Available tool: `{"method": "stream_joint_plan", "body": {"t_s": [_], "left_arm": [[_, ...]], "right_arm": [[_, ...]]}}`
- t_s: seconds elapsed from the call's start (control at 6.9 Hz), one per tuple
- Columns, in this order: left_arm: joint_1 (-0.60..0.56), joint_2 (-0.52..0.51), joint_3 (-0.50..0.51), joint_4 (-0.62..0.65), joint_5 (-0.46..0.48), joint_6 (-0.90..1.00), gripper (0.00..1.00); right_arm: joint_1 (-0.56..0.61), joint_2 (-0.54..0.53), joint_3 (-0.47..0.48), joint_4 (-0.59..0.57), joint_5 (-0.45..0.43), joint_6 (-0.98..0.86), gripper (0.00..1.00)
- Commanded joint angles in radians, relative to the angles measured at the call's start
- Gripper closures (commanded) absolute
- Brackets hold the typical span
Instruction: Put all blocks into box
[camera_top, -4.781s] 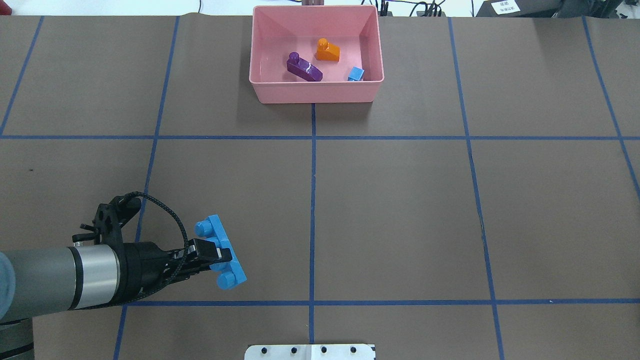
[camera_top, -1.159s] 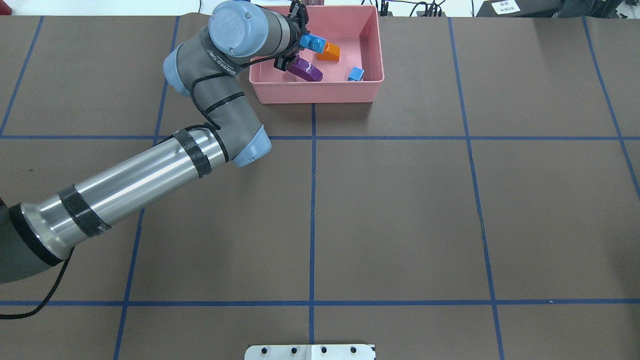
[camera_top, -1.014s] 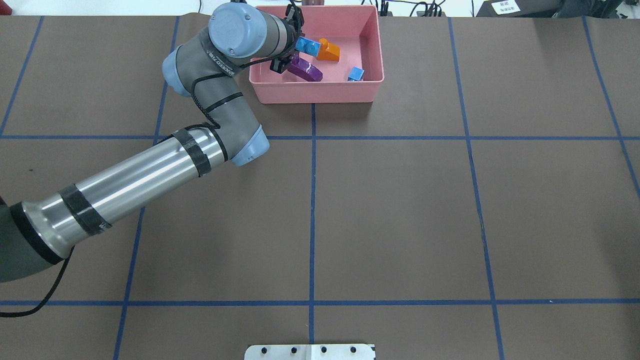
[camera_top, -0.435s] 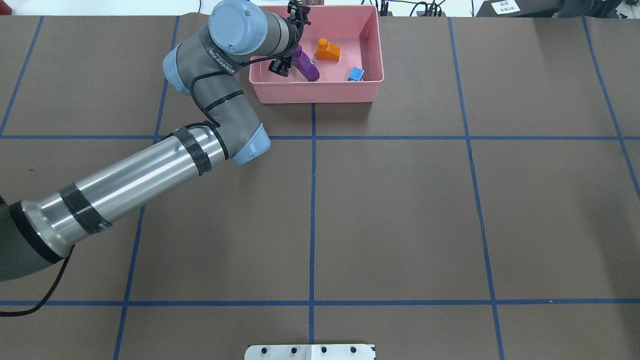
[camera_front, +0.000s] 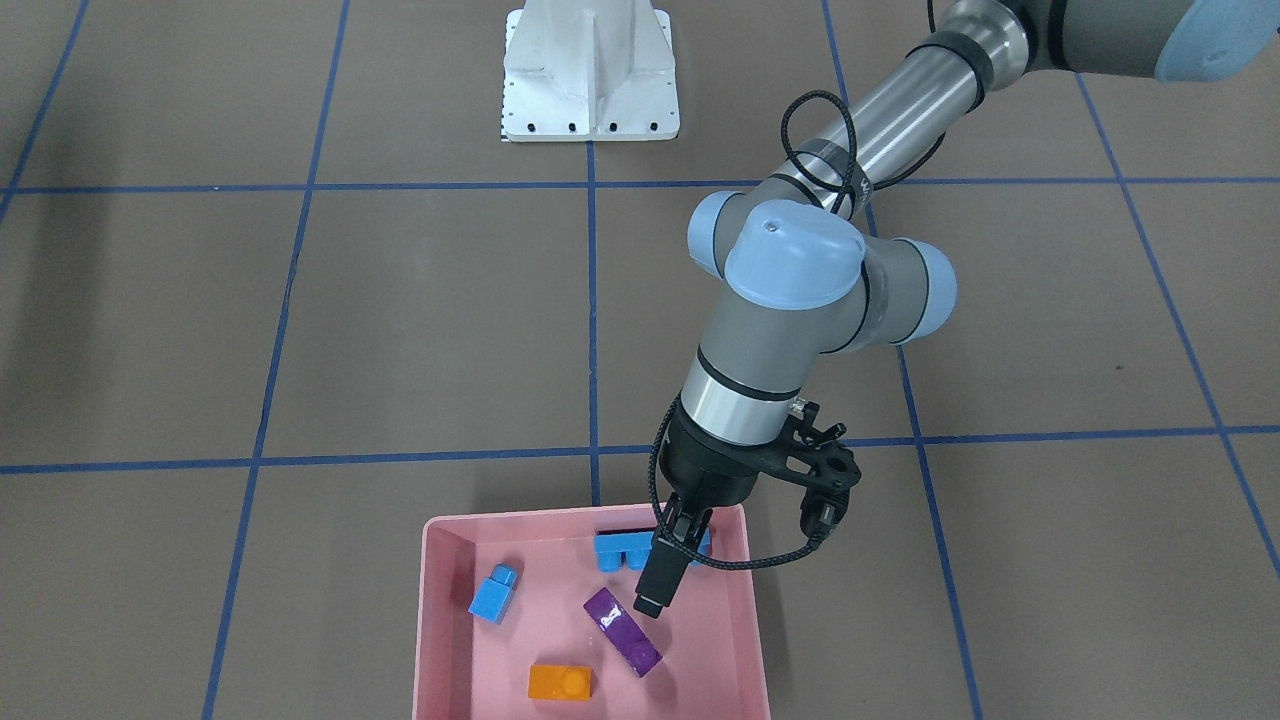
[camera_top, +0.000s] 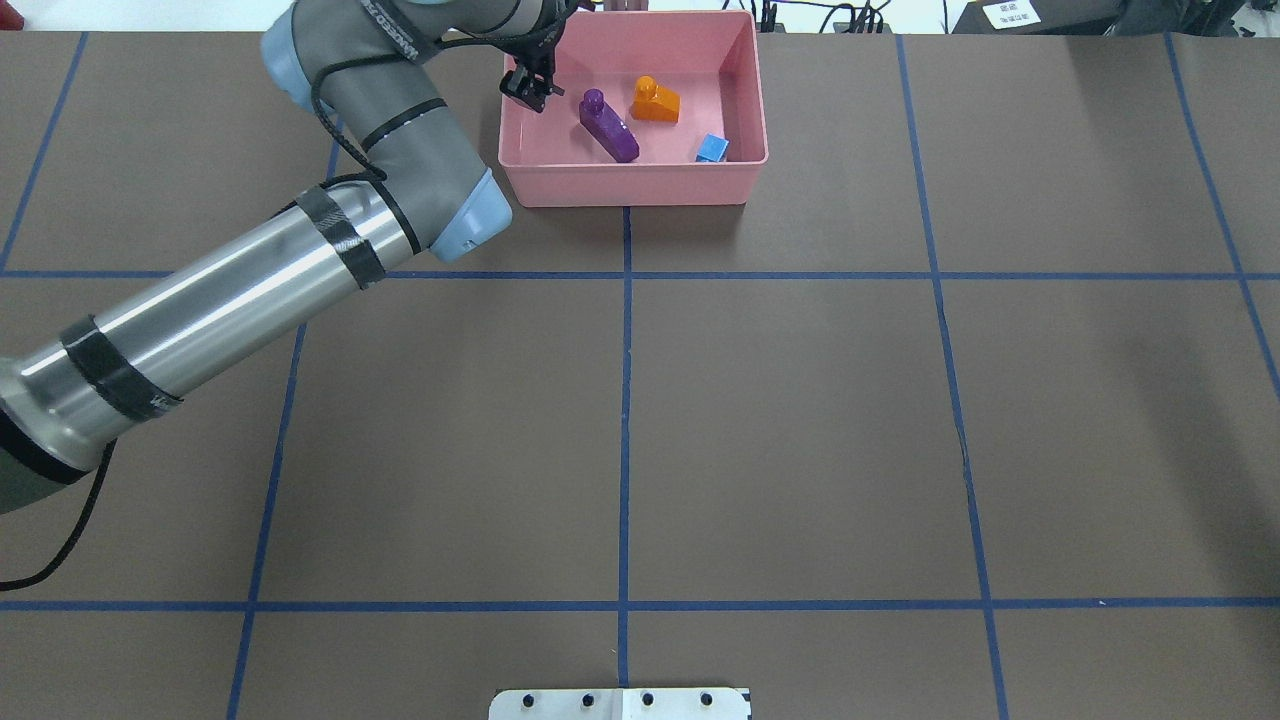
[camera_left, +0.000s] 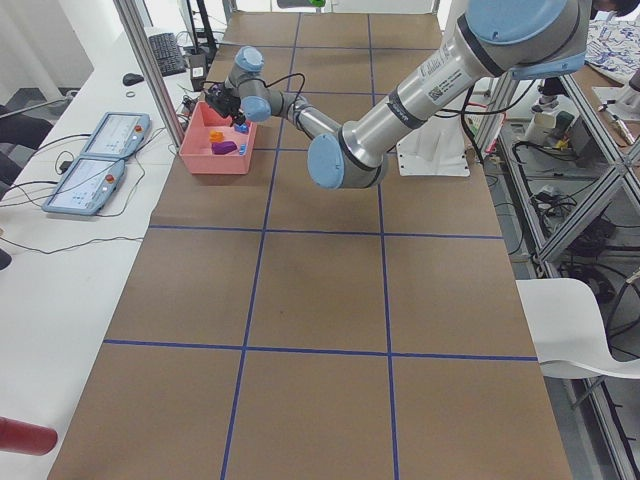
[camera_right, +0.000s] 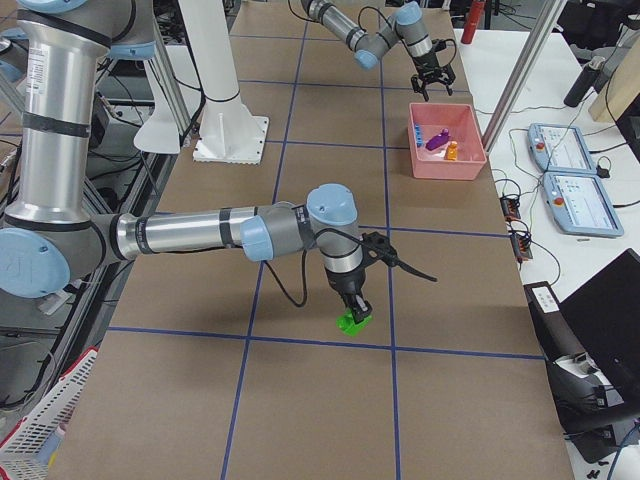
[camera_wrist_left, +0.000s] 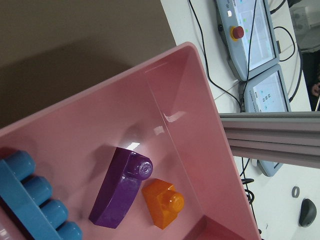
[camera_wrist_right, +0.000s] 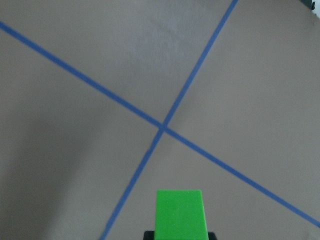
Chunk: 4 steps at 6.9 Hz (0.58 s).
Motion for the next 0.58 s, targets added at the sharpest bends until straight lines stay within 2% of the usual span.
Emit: {"method": "stream_joint_plan", "body": {"t_s": [0.0, 0.43], "left_arm": [[-0.048, 0.098, -0.165, 0.196, -0.022, 0.282, 0.00], [-0.122, 0.279, -0.270, 0.228, -0.027, 0.734, 0.00]], "right_arm": [[-0.040, 0.172, -0.006, 0.001, 0.113, 0.244, 1.00], [-0.222, 0.454, -0.065, -0.001, 0.113, 0.631, 1.00]]}}
